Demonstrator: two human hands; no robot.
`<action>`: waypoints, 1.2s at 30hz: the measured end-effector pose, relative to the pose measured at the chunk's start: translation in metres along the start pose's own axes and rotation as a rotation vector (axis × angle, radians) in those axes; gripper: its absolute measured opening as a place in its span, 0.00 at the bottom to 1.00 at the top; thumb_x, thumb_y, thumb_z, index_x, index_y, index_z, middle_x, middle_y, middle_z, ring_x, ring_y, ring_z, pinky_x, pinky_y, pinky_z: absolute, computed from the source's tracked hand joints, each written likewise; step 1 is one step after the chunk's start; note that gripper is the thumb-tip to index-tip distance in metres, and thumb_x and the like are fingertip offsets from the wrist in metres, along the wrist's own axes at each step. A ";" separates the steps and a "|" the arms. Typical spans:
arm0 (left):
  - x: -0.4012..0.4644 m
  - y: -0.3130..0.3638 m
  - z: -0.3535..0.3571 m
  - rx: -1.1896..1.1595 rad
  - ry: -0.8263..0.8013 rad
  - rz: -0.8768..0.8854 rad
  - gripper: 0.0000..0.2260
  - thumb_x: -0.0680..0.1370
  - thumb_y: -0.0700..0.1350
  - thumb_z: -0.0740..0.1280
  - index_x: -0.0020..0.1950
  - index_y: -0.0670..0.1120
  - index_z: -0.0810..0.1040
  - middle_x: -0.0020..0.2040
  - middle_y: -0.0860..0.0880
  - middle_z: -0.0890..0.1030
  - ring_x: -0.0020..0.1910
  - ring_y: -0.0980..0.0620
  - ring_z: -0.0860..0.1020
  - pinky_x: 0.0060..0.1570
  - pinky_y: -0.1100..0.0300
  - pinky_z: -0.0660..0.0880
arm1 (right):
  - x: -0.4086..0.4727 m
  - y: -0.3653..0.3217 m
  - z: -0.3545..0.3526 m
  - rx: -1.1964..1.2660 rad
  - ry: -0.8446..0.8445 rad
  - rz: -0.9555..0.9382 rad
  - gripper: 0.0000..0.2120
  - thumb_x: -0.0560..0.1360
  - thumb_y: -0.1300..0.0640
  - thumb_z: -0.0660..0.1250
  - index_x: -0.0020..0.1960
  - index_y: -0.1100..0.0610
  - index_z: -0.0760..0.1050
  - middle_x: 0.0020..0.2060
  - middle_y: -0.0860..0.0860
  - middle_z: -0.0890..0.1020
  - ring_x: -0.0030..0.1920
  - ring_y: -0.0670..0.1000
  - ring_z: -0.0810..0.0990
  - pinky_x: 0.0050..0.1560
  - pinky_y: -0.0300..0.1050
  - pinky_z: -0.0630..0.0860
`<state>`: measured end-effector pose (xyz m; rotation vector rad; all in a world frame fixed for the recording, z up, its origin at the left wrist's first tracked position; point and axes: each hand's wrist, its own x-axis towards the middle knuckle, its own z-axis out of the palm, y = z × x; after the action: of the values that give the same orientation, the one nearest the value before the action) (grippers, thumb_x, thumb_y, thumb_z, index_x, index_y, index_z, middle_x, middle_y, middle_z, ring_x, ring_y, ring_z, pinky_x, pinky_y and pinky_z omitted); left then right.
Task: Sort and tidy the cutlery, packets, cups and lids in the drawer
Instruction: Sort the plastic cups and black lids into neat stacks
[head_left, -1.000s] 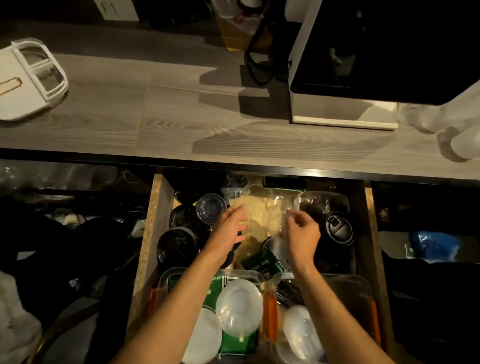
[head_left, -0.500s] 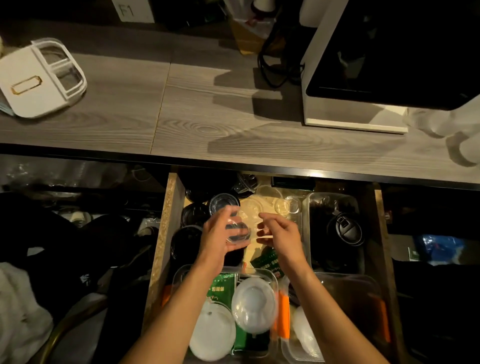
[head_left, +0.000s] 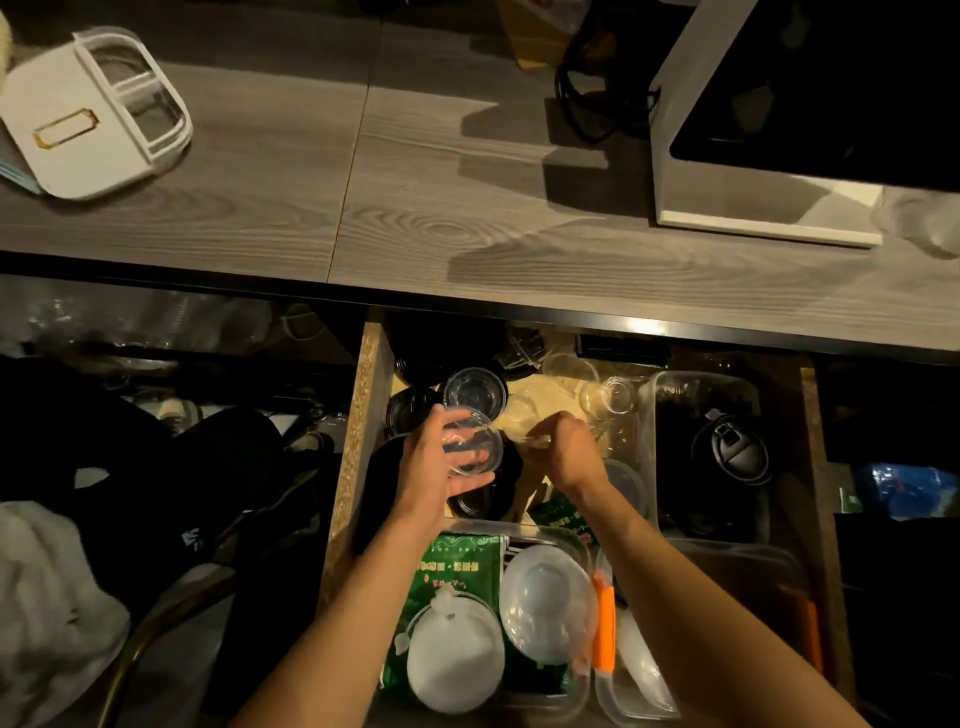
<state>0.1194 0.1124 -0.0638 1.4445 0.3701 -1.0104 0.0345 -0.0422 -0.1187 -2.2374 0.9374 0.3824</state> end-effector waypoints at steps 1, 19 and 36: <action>0.000 0.000 -0.001 0.004 -0.006 0.001 0.18 0.85 0.55 0.52 0.57 0.48 0.78 0.58 0.42 0.78 0.53 0.42 0.81 0.43 0.49 0.83 | 0.000 0.000 0.000 0.027 0.023 0.006 0.06 0.72 0.62 0.73 0.49 0.61 0.83 0.49 0.58 0.84 0.49 0.57 0.83 0.50 0.48 0.79; -0.061 0.059 0.012 0.060 -0.090 0.122 0.19 0.85 0.57 0.52 0.61 0.52 0.79 0.63 0.47 0.78 0.54 0.46 0.81 0.46 0.48 0.83 | -0.139 -0.102 -0.113 0.891 0.186 -0.196 0.04 0.75 0.61 0.70 0.49 0.56 0.82 0.47 0.51 0.85 0.51 0.49 0.83 0.52 0.42 0.78; -0.151 0.115 -0.002 0.267 -0.365 0.161 0.12 0.80 0.53 0.66 0.60 0.49 0.81 0.59 0.46 0.81 0.50 0.47 0.83 0.37 0.53 0.81 | -0.206 -0.153 -0.179 0.217 -0.158 -0.284 0.07 0.78 0.55 0.67 0.46 0.44 0.80 0.43 0.42 0.83 0.45 0.40 0.81 0.51 0.44 0.77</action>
<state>0.1212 0.1455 0.1237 1.4607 -0.1490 -1.1954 0.0019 0.0216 0.1857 -2.0684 0.5411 0.3064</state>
